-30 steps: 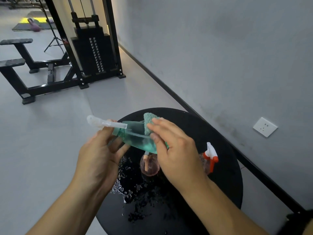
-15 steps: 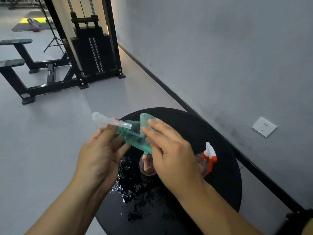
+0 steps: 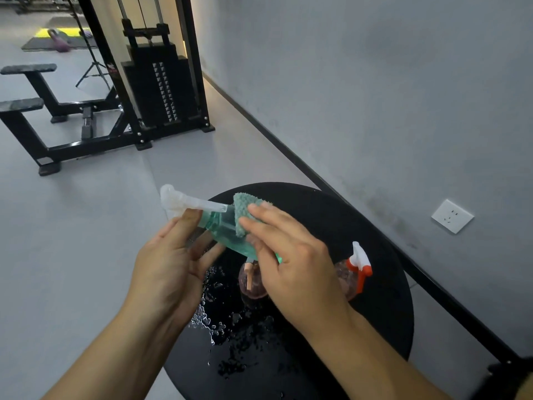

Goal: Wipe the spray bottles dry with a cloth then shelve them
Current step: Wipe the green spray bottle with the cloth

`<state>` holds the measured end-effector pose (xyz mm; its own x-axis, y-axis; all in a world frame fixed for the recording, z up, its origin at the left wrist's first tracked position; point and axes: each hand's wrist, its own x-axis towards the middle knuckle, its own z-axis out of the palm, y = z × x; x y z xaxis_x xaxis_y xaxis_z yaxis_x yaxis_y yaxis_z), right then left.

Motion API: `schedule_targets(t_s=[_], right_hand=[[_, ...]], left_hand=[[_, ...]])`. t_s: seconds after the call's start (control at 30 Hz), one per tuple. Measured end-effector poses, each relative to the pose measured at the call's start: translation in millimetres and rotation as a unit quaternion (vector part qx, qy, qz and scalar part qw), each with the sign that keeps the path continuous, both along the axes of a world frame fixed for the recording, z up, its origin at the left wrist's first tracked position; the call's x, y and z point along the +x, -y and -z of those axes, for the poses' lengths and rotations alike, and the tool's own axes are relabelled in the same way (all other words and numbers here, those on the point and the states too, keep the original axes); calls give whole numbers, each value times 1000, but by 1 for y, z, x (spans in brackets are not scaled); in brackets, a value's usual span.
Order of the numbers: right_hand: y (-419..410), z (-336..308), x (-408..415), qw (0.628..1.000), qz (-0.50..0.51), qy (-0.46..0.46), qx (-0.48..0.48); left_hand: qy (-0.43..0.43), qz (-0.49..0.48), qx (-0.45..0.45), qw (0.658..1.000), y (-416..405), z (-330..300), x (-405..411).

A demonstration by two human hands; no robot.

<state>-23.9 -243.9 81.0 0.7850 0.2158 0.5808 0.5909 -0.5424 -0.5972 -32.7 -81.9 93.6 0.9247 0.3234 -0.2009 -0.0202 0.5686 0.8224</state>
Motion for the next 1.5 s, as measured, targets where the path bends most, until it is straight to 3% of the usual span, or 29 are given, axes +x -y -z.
schedule_targets(t_s=[0.17, 0.33, 0.53, 1.07, 1.37, 1.5], right_hand=[[13, -4, 8, 997, 51, -61, 26], [2, -3, 0, 999, 4, -31, 11], [14, -5, 7, 996, 50, -60, 31], [9, -4, 3, 999, 20, -48, 17], [9, -3, 6, 994, 54, -53, 78], [11, -3, 6, 986, 53, -99, 121]], left_hand=[[5, -23, -11, 1000, -9, -2, 3], [9, -4, -14, 1000, -3, 1, 1], [24, -19, -18, 999, -8, 0, 3], [21, -13, -9, 1000, -8, 2, 2], [23, -5, -14, 1000, -9, 2, 1], [32, 19, -15, 999, -6, -2, -1]])
